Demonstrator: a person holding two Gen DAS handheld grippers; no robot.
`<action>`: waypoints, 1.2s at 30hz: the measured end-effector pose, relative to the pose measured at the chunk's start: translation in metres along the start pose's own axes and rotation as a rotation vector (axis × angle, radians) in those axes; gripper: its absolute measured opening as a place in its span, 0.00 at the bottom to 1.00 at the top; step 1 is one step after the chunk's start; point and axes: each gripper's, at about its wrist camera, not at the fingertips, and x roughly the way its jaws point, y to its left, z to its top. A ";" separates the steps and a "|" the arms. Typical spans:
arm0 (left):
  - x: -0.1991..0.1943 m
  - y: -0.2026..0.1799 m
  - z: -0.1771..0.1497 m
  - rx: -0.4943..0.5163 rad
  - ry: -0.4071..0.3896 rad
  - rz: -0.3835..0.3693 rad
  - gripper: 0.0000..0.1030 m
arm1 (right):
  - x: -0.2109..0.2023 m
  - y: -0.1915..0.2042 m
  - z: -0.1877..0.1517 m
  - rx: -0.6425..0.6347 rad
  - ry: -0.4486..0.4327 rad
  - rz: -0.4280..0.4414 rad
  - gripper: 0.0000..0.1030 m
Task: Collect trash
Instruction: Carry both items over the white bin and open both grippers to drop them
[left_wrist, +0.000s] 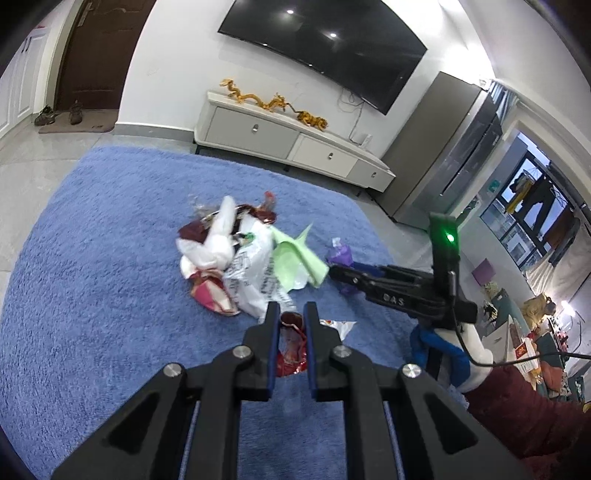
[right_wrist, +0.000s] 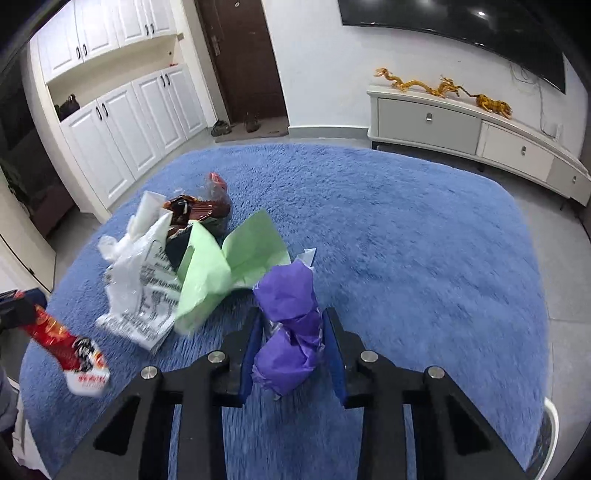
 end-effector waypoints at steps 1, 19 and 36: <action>0.000 -0.004 0.001 0.008 -0.002 -0.007 0.11 | -0.009 -0.003 -0.004 0.013 -0.011 0.000 0.30; 0.136 -0.195 0.053 0.240 0.130 -0.288 0.11 | -0.194 -0.177 -0.129 0.426 -0.194 -0.297 0.30; 0.400 -0.369 -0.012 0.381 0.498 -0.241 0.13 | -0.159 -0.324 -0.237 0.762 -0.047 -0.393 0.33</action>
